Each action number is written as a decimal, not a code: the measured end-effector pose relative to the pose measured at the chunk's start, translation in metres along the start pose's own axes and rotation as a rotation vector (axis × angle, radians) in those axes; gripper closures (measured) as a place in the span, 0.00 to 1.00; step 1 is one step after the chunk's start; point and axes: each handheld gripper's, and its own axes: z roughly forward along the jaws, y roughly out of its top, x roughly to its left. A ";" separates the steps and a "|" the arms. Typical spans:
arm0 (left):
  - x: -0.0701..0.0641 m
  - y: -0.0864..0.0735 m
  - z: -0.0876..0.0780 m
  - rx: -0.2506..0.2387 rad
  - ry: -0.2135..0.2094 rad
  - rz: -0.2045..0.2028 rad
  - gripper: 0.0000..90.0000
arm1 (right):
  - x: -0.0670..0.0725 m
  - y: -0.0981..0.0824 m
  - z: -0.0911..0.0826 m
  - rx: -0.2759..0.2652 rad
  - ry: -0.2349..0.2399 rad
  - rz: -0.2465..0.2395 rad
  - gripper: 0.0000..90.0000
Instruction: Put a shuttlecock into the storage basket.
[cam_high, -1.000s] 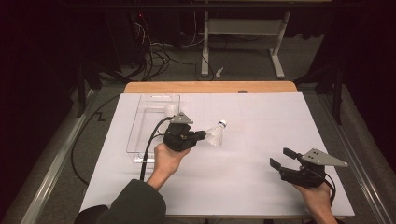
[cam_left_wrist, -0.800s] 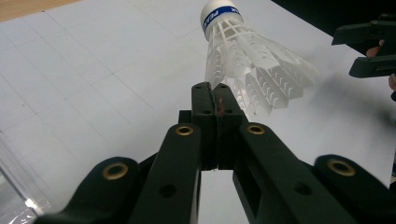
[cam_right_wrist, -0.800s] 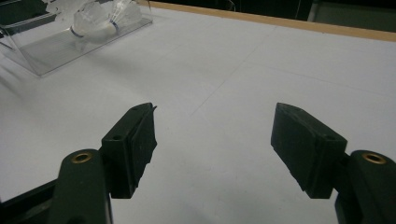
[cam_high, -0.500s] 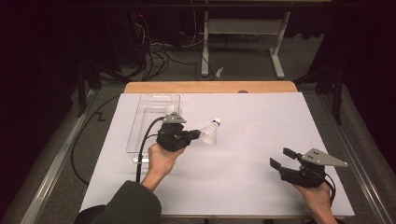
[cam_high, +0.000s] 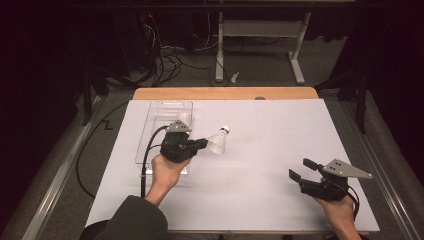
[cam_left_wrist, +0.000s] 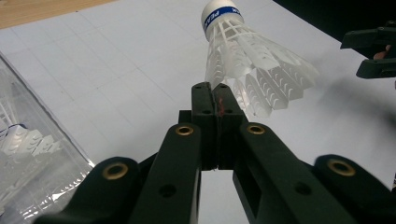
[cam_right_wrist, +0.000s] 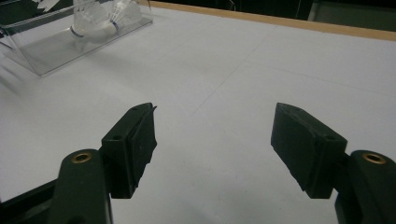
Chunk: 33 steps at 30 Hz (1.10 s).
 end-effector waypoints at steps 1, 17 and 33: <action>0.001 -0.001 -0.001 0.000 0.001 -0.002 1.00 | 0.000 0.000 0.000 0.000 0.000 0.000 0.34; 0.014 -0.010 -0.020 -0.027 0.049 -0.038 1.00 | 0.000 0.000 0.000 0.002 0.002 -0.001 0.34; 0.035 -0.019 -0.039 -0.047 0.125 -0.085 1.00 | 0.001 0.000 0.001 0.005 0.004 0.000 0.34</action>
